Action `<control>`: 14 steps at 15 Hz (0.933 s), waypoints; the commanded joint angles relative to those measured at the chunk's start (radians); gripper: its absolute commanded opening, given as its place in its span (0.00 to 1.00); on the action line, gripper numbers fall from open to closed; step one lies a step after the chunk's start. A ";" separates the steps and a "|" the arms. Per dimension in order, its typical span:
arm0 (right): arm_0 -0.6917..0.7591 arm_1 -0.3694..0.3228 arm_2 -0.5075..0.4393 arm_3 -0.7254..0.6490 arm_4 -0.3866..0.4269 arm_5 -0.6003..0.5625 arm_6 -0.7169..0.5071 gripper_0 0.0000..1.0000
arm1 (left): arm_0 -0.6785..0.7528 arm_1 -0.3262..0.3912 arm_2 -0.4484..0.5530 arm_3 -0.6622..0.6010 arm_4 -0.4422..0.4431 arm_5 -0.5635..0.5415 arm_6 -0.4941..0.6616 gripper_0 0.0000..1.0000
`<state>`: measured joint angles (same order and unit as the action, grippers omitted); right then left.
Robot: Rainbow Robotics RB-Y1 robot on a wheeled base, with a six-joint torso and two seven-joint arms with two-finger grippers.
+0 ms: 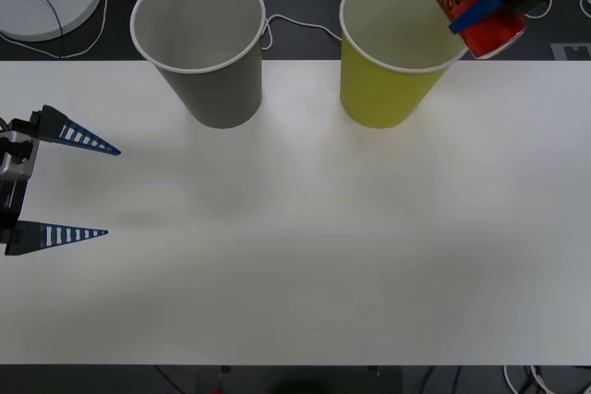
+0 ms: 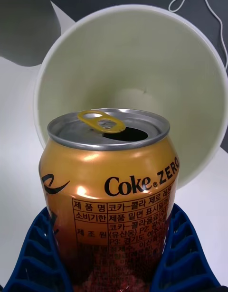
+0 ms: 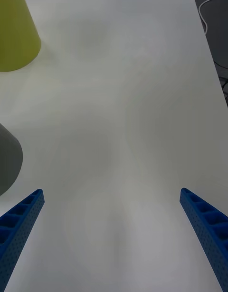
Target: Put the can into the green bin and the plastic bottle into the gray bin
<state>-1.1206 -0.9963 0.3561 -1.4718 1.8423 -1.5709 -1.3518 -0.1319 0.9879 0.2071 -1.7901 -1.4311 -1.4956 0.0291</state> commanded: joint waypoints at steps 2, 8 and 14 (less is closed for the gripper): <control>-0.084 0.127 0.035 0.111 0.110 0.000 0.000 0.00 | 0.000 0.000 0.000 0.000 0.000 0.000 0.000 1.00; -0.177 0.252 0.069 0.294 0.203 0.015 0.054 0.13 | 0.000 0.000 0.000 0.000 0.000 0.000 0.000 1.00; -0.194 0.252 0.070 0.311 0.224 0.012 0.115 1.00 | 0.000 0.000 0.000 0.000 0.000 0.000 0.000 1.00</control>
<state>-1.3135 -0.7386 0.4265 -1.1611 2.0696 -1.5572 -1.2411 -0.1319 0.9879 0.2071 -1.7902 -1.4312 -1.4956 0.0291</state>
